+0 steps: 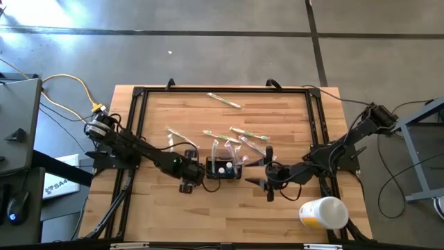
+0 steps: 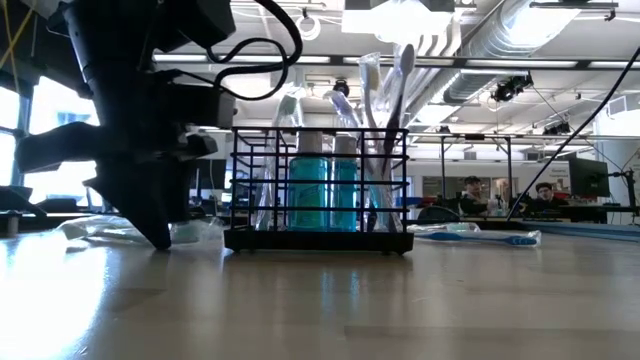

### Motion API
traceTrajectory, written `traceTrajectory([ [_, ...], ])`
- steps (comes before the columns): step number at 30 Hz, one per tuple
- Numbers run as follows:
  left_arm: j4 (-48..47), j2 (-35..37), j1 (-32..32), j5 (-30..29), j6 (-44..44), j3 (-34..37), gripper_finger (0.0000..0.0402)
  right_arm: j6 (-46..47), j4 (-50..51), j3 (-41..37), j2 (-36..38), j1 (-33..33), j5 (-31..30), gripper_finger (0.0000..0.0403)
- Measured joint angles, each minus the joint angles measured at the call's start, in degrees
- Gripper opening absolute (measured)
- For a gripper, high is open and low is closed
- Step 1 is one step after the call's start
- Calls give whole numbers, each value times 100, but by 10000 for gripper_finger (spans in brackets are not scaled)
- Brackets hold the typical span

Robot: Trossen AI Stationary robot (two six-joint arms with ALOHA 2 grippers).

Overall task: Pick & Place toothbrushing station
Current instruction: Put the green toothbrush into the wire organizer

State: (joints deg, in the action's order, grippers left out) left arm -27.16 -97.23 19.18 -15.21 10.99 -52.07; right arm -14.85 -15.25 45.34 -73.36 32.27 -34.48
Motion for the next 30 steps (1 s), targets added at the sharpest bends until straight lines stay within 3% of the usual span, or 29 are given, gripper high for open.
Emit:
traceTrajectory([
  [9, -143, -7, 7, 265, 459, 2, 9, 0, 17, 0, 0, 0, -11, 216],
  [22, -487, 123, 811, -61, 1175, 27, 3, 2, 44, 0, 0, 0, -13, 216],
  [26, -488, 383, 1047, -15, 1182, 48, 2, 83, 46, 0, 0, 0, -57, 216],
  [30, -350, 675, 1261, -346, 1132, 39, 2, 173, 84, 0, 0, 0, -57, 216],
])
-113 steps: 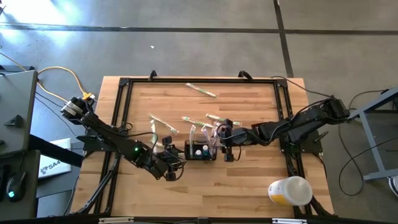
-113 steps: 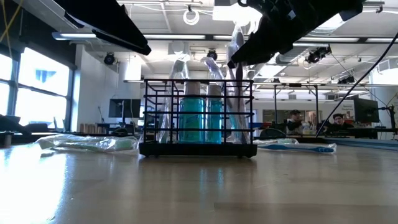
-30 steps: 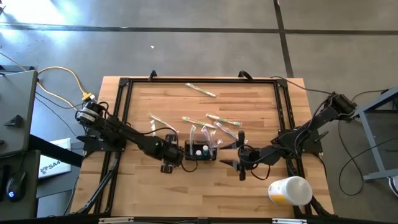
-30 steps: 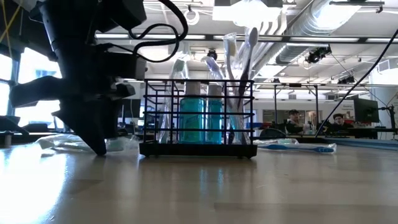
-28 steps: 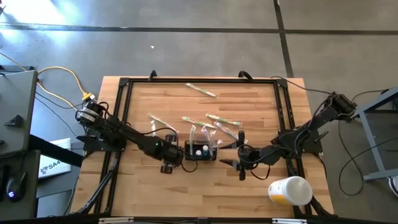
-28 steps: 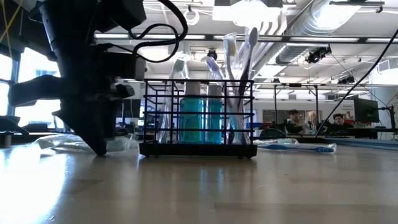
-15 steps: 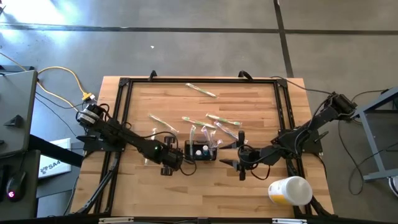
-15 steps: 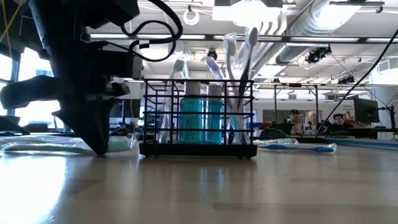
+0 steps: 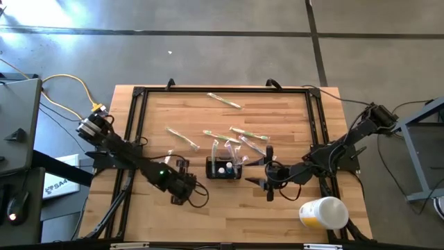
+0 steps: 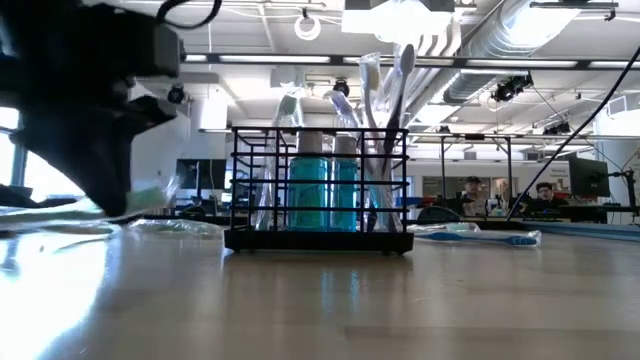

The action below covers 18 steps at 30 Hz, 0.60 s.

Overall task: Pick & Place toothbrushing station
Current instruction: Put the green toothbrush into the wire organizer

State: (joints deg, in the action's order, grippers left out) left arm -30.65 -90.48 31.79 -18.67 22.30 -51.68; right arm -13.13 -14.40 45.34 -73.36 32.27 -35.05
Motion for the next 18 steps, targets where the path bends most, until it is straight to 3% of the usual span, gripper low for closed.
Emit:
traceTrajectory([
  [11, 250, 897, 751, -299, -360, -7, 1, 133, 60, 0, 0, 0, 2, 216],
  [18, 1737, 1298, 987, -469, -2340, -22, 1, 151, 52, 0, 0, -1, 2, 216],
])
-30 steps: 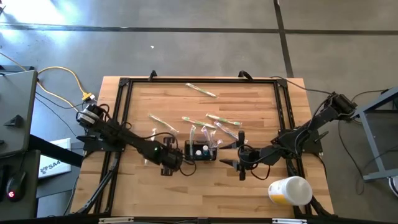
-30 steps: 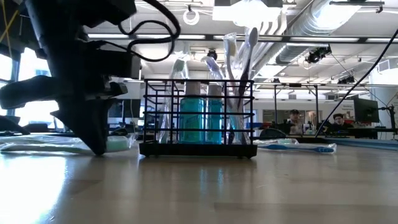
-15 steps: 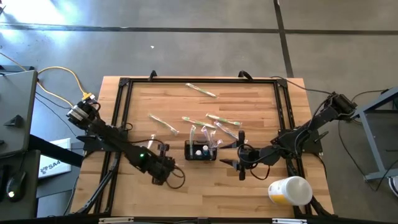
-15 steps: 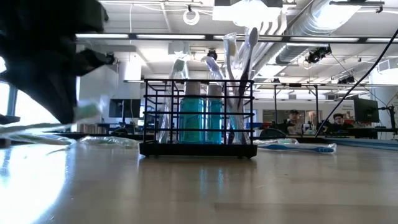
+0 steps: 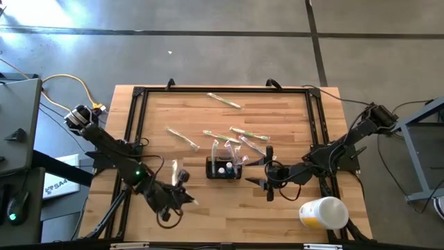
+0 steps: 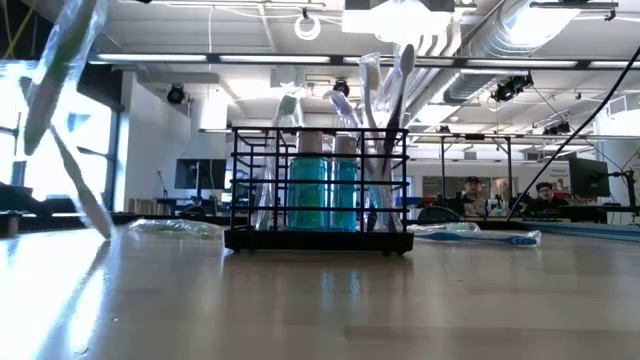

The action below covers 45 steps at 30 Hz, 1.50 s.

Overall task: Pick & Place toothbrushing station
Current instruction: Put the green toothbrush into the wire organizer

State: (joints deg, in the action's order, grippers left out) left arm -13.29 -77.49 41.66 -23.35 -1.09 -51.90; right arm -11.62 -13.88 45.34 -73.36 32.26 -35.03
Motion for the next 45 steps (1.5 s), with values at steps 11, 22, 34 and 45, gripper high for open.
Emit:
traceTrajectory([
  [11, 127, 483, -181, 72, -446, 3, 1, 437, 263, -2, 0, -1, 49, 216],
  [22, 1136, 963, -339, -1101, -621, -10, 1, 556, 384, -2, 0, 0, 48, 216],
  [34, 560, 872, -375, -1852, -299, 7, 1, 742, 557, -2, 0, 4, 407, 216],
  [45, 1578, 1563, -1321, -1213, -1188, 366, 1, 883, 646, -2, 0, 43, 403, 216],
])
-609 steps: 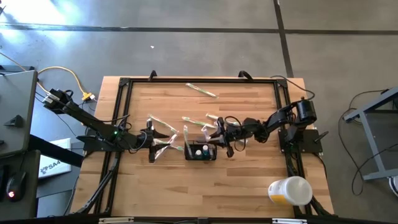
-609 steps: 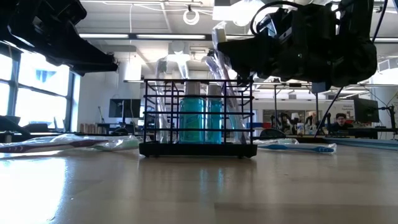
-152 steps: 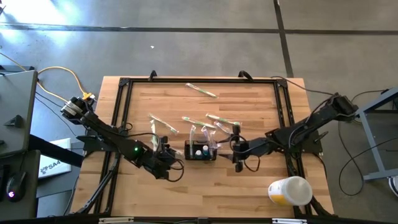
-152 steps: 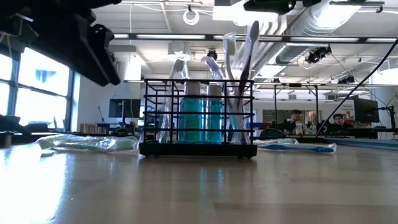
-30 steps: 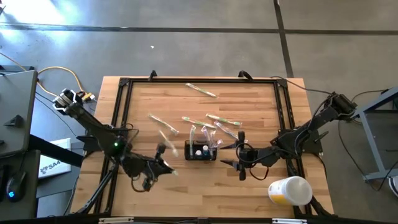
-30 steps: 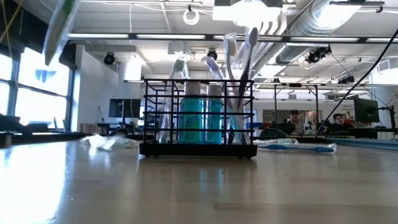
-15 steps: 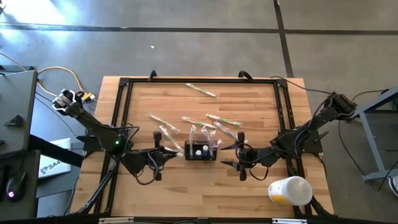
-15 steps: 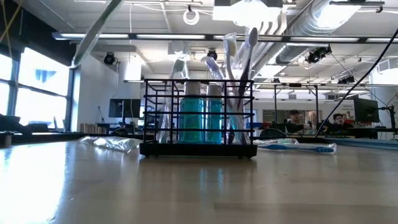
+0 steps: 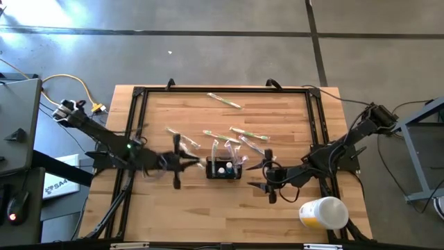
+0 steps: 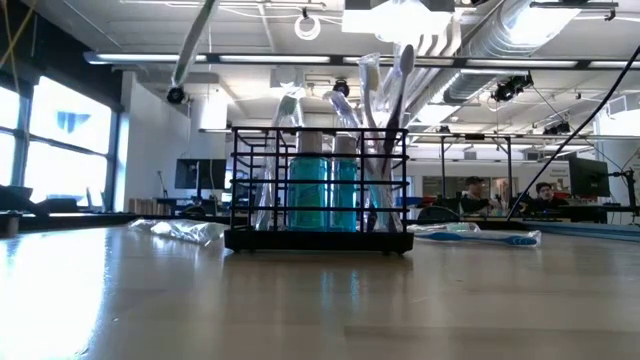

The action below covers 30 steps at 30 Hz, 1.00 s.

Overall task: Pick & Place toothbrushing station
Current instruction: Put the green toothbrush into the wire organizer

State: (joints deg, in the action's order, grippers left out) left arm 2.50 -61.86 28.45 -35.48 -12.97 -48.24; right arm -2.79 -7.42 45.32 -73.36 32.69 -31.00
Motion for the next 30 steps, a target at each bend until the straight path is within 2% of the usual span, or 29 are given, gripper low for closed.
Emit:
traceTrajectory([
  [2, 107, 370, -284, 438, 6, 283, 1, 2, 21, -2, -1, 3, 4, 216],
  [5, 799, 923, -885, 1566, -117, 946, 1, 9, 26, -2, 0, -4, 4, 216],
  [9, 2702, 1311, -1627, 2885, 210, 1948, 1, 7, 2, -2, 0, -4, 4, 216],
  [12, 3785, 1270, -1911, 3530, 389, 2394, 1, -7, -10, -4, -2, -4, 0, 216],
  [16, 4499, 941, -1994, 3619, 569, 2497, 1, -40, -46, -7, -2, -27, -19, 216],
  [21, 5843, -38, -1950, 3614, 1200, 2500, 1, -25, -59, -7, -2, -144, -16, 216],
  [26, 7030, -1051, -1864, 3362, 1233, 2499, 1, -11, -85, -7, -2, -257, 436, 216],
  [30, 7504, -1448, -1875, 3295, 1176, 2498, 1, -2, -48, -7, -2, -284, 448, 216],
])
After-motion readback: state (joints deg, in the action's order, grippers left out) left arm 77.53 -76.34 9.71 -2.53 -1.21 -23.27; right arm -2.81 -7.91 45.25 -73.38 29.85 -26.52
